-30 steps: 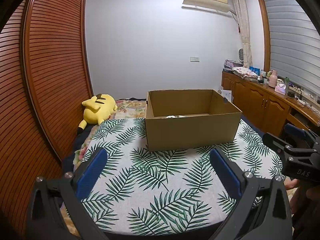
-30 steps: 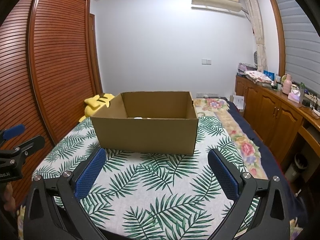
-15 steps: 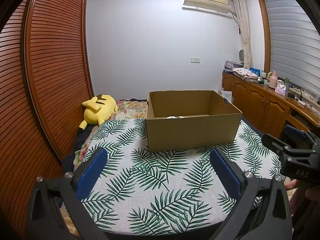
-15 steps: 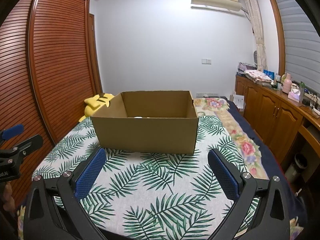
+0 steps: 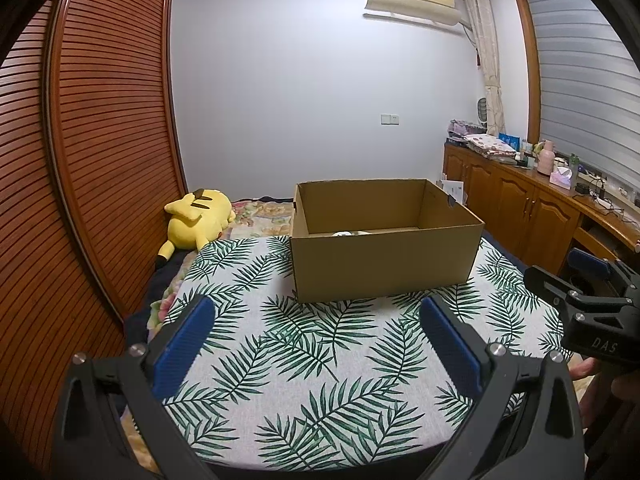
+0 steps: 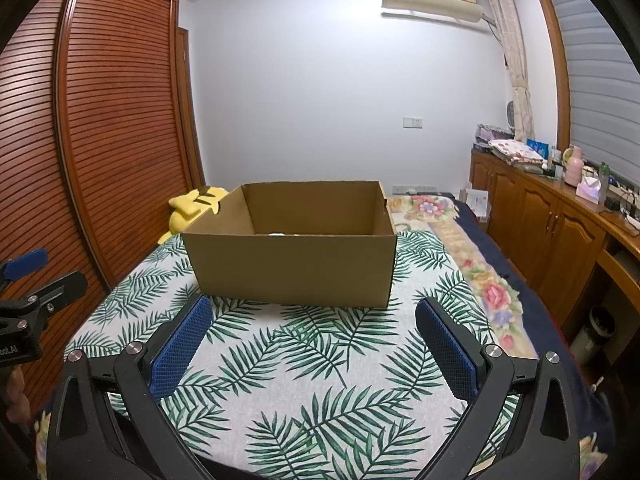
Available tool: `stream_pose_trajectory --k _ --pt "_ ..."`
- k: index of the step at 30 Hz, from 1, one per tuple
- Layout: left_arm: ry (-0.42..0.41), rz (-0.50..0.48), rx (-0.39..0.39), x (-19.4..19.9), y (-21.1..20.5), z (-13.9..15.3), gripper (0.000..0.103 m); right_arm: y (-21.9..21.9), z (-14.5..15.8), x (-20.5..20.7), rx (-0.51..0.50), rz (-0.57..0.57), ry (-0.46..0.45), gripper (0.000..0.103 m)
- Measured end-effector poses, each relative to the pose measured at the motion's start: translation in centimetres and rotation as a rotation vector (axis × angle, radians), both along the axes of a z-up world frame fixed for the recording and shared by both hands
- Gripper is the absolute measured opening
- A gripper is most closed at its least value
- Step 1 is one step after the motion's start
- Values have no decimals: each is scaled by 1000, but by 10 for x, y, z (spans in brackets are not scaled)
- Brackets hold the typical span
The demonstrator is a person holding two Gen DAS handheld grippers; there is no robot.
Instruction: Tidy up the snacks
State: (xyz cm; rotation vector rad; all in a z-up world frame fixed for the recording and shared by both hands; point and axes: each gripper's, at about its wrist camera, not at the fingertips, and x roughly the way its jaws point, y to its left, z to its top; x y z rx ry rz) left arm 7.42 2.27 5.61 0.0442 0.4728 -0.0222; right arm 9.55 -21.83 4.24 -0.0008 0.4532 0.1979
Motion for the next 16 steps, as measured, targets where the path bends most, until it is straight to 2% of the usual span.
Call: stream_pose_trajectory --k 16 --pt "-2 1 -1 0 1 -1 103 0 -1 -1 -2 0 1 103"
